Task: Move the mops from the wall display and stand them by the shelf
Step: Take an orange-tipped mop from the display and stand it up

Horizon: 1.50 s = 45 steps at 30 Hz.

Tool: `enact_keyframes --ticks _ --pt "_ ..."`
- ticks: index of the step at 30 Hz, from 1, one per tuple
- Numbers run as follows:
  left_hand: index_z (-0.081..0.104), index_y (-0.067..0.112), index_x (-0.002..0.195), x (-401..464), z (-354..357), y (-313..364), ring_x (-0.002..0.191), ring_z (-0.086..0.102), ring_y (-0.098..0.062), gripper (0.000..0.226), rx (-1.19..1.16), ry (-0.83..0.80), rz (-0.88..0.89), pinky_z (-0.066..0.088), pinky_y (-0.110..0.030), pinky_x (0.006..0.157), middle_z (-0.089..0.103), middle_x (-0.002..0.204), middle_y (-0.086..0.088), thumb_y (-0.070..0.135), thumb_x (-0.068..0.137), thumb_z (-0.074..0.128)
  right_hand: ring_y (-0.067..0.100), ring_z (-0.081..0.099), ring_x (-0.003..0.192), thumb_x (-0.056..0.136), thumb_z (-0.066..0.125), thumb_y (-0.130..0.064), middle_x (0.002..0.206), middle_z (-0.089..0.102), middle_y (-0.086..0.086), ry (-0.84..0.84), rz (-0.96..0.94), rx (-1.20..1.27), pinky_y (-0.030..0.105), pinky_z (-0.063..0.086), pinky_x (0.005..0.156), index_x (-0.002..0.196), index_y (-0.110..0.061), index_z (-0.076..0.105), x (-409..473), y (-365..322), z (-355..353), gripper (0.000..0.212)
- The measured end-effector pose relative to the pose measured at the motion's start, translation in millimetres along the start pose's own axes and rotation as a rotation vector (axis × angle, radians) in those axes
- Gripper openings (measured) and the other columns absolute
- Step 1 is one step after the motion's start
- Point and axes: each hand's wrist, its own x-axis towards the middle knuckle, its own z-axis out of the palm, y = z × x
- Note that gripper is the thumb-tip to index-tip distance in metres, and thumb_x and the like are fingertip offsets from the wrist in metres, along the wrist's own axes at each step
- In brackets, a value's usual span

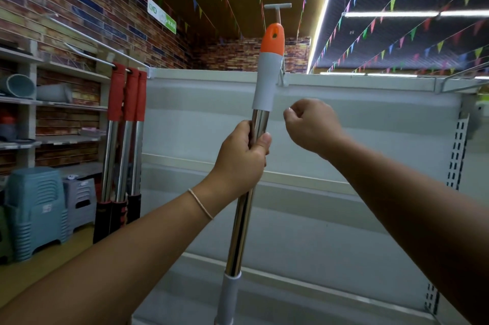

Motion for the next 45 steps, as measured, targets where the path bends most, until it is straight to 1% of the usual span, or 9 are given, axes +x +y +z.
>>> enact_keyframes --ticks 4,7,10,19,23,28,32,40,45 --pt "0.053 0.013 0.096 3 4 -6 0.068 0.056 -0.020 0.010 0.030 -0.024 -0.023 0.055 -0.044 0.070 0.057 0.078 -0.004 0.022 0.098 0.050 0.021 0.056 0.072 0.096 0.048 -0.024 0.083 0.067 0.012 0.009 0.000 -0.015 0.025 0.039 0.056 0.082 -0.003 0.068 0 2 -2 0.032" --pt "0.052 0.015 0.092 9 7 -7 0.067 0.056 -0.019 0.010 0.039 -0.026 -0.044 0.055 -0.043 0.069 0.058 0.079 -0.005 0.023 0.098 0.049 0.026 0.060 0.080 0.096 0.048 -0.024 0.085 0.068 0.012 0.002 0.010 -0.012 0.030 0.046 0.066 0.085 -0.003 0.069 -1 4 -4 0.032" --pt "0.051 0.016 0.091 13 9 -8 0.065 0.056 -0.018 0.011 0.028 -0.035 -0.061 0.054 -0.036 0.064 0.057 0.079 -0.005 0.024 0.098 0.049 0.030 0.062 0.082 0.096 0.048 -0.023 0.086 0.070 0.016 0.006 0.013 -0.018 0.038 0.054 0.074 0.086 0.001 0.069 -2 10 -4 0.033" --pt "0.049 0.016 0.086 21 18 -25 0.061 0.057 -0.018 0.015 0.001 -0.096 -0.129 0.053 -0.032 0.060 0.056 0.077 -0.007 0.023 0.099 0.046 0.031 0.063 0.076 0.096 0.047 -0.025 0.081 0.070 0.017 -0.043 0.054 -0.039 0.034 0.050 0.064 0.080 0.000 0.067 -3 29 9 0.036" --pt "0.049 0.016 0.091 31 26 -37 0.064 0.058 -0.018 0.014 0.049 -0.094 -0.151 0.054 -0.031 0.060 0.058 0.081 -0.007 0.026 0.099 0.046 0.034 0.064 0.082 0.097 0.046 -0.027 0.089 0.071 0.020 -0.055 0.069 -0.040 0.045 0.056 0.077 0.091 0.003 0.069 -3 38 16 0.038" --pt "0.048 0.018 0.093 50 37 -53 0.069 0.059 -0.018 0.013 0.059 -0.129 -0.205 0.054 -0.031 0.062 0.058 0.084 -0.007 0.029 0.100 0.045 0.036 0.064 0.086 0.096 0.046 -0.025 0.093 0.071 0.021 -0.051 0.102 -0.042 0.046 0.056 0.079 0.096 0.004 0.068 0 50 21 0.037" --pt "0.047 0.017 0.093 63 45 -65 0.070 0.057 -0.019 0.014 0.061 -0.153 -0.235 0.054 -0.034 0.065 0.055 0.082 -0.006 0.029 0.100 0.043 0.037 0.064 0.087 0.095 0.047 -0.023 0.092 0.071 0.023 -0.038 0.131 -0.046 0.043 0.056 0.078 0.095 0.005 0.068 -1 62 26 0.036" --pt "0.046 0.013 0.094 82 57 -87 0.067 0.053 -0.020 0.017 0.054 -0.159 -0.231 0.051 -0.032 0.061 0.051 0.078 -0.007 0.028 0.101 0.041 0.029 0.064 0.083 0.095 0.046 -0.021 0.088 0.072 0.014 -0.073 0.195 -0.060 0.038 0.056 0.078 0.091 -0.002 0.070 -5 79 41 0.031" --pt "0.048 0.013 0.092 92 60 -95 0.068 0.054 -0.021 0.019 0.041 -0.177 -0.267 0.054 -0.037 0.068 0.053 0.078 -0.008 0.029 0.101 0.042 0.027 0.063 0.080 0.095 0.045 -0.021 0.083 0.070 0.011 -0.085 0.204 -0.079 0.037 0.055 0.074 0.088 -0.005 0.069 -2 78 51 0.030"
